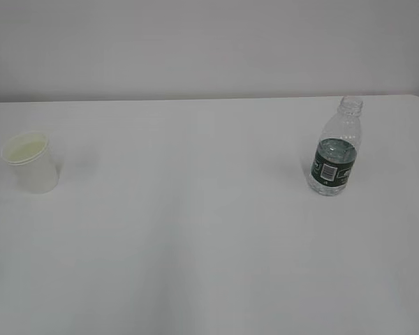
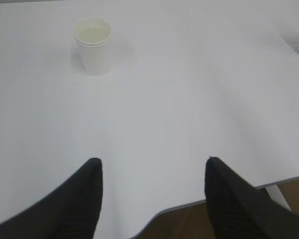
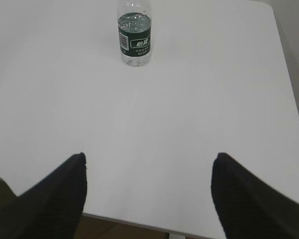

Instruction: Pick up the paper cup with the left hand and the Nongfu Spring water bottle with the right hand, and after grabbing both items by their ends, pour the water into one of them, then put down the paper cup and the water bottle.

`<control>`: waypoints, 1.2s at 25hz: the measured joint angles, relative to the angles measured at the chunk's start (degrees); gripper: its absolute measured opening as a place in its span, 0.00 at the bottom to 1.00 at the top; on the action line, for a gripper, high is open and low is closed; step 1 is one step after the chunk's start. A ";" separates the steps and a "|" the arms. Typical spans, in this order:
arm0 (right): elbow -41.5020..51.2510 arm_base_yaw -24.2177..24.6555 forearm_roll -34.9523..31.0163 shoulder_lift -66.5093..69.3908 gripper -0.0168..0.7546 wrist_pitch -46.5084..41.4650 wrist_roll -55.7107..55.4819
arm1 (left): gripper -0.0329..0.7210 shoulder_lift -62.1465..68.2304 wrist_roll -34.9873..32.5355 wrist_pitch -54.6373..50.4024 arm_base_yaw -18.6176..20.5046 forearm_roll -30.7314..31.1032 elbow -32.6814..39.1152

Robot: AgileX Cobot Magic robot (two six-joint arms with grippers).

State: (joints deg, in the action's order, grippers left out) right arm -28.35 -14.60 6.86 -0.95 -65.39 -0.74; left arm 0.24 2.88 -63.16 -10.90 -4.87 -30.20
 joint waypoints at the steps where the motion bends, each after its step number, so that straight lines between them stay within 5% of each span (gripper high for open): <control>1: 0.00 0.00 0.00 0.00 0.79 0.00 0.00 | 0.65 0.00 0.00 0.00 0.00 0.00 0.00; 6: 0.00 0.00 0.00 0.00 0.79 0.00 0.00 | 0.65 0.00 0.00 0.00 1.57 0.00 0.00; 15: 0.00 3.84 -0.26 0.00 0.79 0.00 0.00 | 0.65 0.00 0.00 0.00 11.16 0.00 0.00; 30: 0.00 8.06 -0.65 0.00 0.79 0.00 0.00 | 0.65 0.00 0.00 0.00 11.40 0.00 0.00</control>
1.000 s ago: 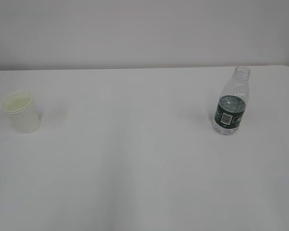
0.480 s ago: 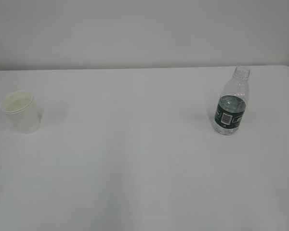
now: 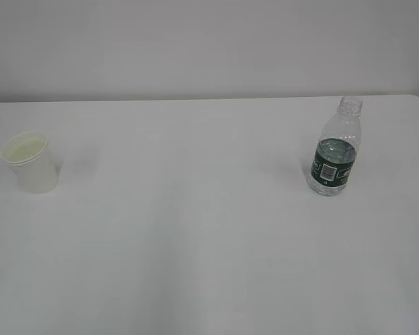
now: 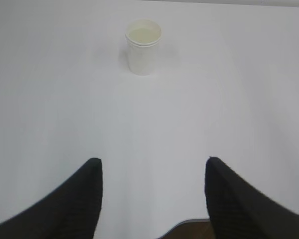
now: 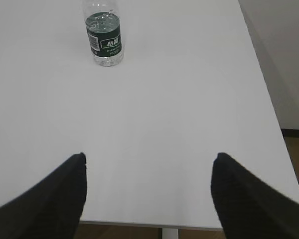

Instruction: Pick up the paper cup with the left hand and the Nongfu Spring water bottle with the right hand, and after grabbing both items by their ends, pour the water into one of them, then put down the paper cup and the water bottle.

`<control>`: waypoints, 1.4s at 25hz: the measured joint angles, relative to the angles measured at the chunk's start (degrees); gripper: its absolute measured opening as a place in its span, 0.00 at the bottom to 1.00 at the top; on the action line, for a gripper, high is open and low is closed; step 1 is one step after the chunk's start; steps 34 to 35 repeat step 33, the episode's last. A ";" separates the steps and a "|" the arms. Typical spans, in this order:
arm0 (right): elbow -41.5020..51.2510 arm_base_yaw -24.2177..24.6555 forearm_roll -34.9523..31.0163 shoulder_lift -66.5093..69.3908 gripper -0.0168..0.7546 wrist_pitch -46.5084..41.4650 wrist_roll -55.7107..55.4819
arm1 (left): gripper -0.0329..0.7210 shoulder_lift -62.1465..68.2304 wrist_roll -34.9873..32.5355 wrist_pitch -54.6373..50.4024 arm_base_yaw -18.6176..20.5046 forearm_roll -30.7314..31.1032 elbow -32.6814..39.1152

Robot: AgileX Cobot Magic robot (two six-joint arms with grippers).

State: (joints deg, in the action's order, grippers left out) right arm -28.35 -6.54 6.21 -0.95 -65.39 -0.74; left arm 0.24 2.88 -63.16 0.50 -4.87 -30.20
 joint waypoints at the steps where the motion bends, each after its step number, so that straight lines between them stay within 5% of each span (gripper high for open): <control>1: 0.00 0.11 0.00 0.00 0.79 0.00 0.00 | 0.65 0.00 0.00 0.00 0.00 0.00 0.00; 35: 0.00 0.11 -0.04 0.00 0.79 0.00 0.00 | 0.65 0.00 0.00 0.04 0.00 0.00 0.00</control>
